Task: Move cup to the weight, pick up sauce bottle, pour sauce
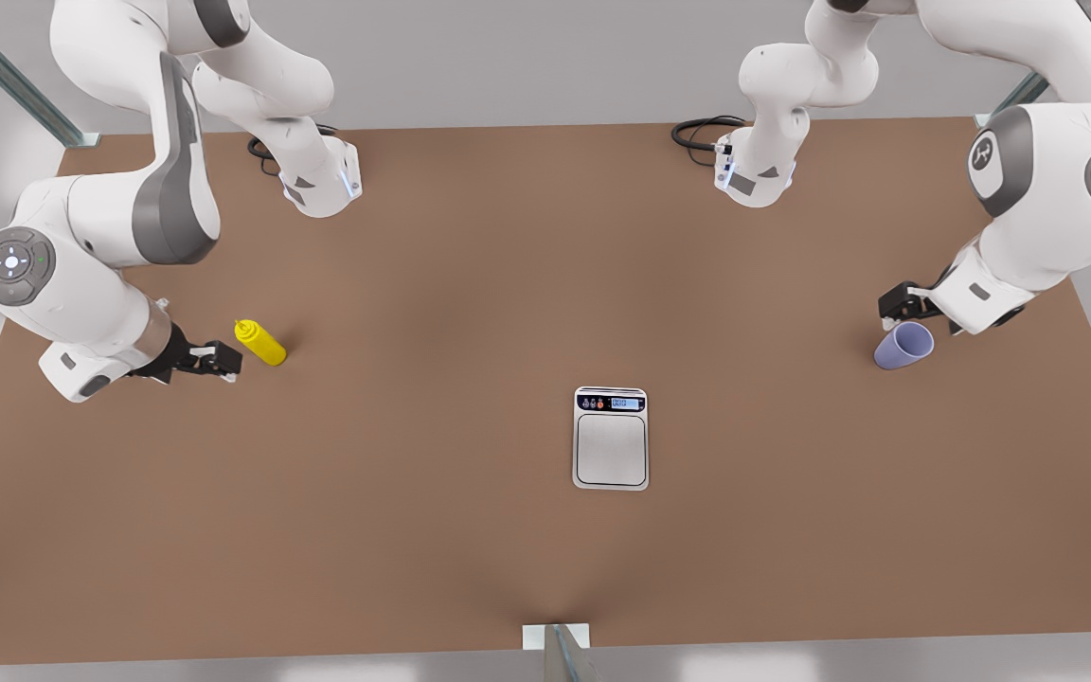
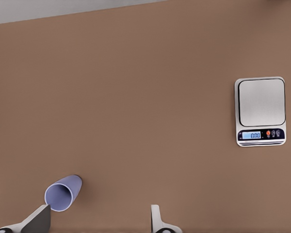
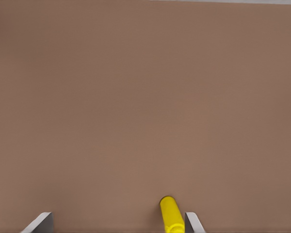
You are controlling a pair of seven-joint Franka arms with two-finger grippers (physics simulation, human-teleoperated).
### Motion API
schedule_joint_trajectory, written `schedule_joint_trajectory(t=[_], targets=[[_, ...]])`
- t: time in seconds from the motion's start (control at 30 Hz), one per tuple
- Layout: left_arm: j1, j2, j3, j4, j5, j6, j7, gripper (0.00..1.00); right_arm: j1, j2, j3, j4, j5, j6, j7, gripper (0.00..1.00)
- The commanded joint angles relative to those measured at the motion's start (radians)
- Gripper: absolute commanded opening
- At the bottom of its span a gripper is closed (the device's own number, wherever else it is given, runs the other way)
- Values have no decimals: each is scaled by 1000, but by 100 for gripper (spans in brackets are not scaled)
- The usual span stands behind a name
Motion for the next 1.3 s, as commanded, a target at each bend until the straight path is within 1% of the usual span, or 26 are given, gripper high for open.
schedule_joint_trajectory(t=[0.0,0.07,0.17,0.2,0.23,0.27,0.3,0.37,0.4,0.43,0.47,0.53,0.6,0.67,0.73,0.8,0.87,0.97,1.0,1.03,1.13,1.2,1.27], targets=[[0,0,0,1,1,-1,-2,100,-3,1,0,1,4,0,1,100],[6,3,0,1,3,-12,0,100,7,1,3,1,-1,0,1,100],[216,49,0,1,8,-26,38,100,40,13,9,3,37,-3,-7,100],[291,92,2,1,8,-18,120,100,40,11,9,1,157,-41,-4,100],[331,130,2,1,8,3,123,100,40,7,9,1,165,-98,8,100],[330,126,6,-74,7,75,124,100,40,1,14,1,168,-150,-19,100],[330,67,8,-226,7,206,124,100,28,-10,18,-7,168,-154,-217,100],[330,46,41,-383,3,394,123,100,-64,-68,17,-30,272,-158,-527,100],[331,46,45,-440,1,464,121,100,-111,-122,17,-78,346,-158,-673,100],[331,34,51,-502,1,510,121,100,-199,-208,17,-189,461,-147,-857,100],[331,9,61,-559,1,546,121,100,-282,-243,17,-272,568,-146,-1018,100],[350,27,61,-608,1,589,123,100,-424,-248,17,-391,703,-146,-1317,100],[363,75,61,-610,1,591,123,100,-555,-237,17,-499,807,-144,-1584,100],[363,75,61,-633,1,594,124,100,-628,-136,17,-500,847,-147,-1829,100],[385,75,61,-680,4,677,127,100,-687,20,17,-494,863,-158,-2094,100],[385,43,75,-720,9,697,129,100,-743,87,17,-488,863,-158,-2225,100],[387,49,98,-725,9,698,161,100,-777,159,15,-481,858,-170,-2306,100],[385,81,98,-723,9,698,163,100,-800,214,15,-481,849,-172,-2406,100],[385,90,98,-723,9,698,163,100,-799,240,15,-481,847,-170,-2437,100],[385,104,98,-719,8,700,161,100,-794,301,15,-471,847,-170,-2463,100],[385,127,98,-714,8,701,161,100,-782,381,15,-448,838,-141,-2520,100],[385,155,98,-694,8,708,161,100,-780,424,15,-436,838,-137,-2552,100],[385,176,98,-684,8,723,161,100,-776,436,15,-438,840,-124,-2561,100]])
